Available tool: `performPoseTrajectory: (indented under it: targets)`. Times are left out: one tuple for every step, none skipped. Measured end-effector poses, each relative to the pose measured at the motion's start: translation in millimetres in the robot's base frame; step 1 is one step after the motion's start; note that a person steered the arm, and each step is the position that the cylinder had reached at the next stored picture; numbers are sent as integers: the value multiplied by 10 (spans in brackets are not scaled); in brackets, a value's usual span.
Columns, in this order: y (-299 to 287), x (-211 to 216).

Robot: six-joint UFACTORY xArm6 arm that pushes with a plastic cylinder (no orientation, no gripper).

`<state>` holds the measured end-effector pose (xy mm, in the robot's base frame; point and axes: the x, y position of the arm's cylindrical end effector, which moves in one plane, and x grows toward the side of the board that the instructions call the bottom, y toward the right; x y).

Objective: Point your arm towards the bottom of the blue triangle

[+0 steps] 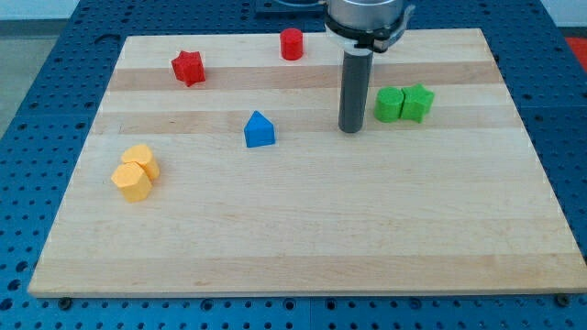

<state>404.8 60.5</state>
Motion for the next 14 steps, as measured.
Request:
performPoseTrajectory:
  targets:
    - [0, 153]
    - [0, 163]
    - [-87, 242]
    - [-133, 278]
    - [-133, 278]
    - [-140, 312]
    - [-196, 354]
    - [-366, 367]
    - [-415, 369]
    - [-430, 369]
    - [-484, 369]
    - [-484, 375]
    - [-484, 483]
    - [-484, 506]
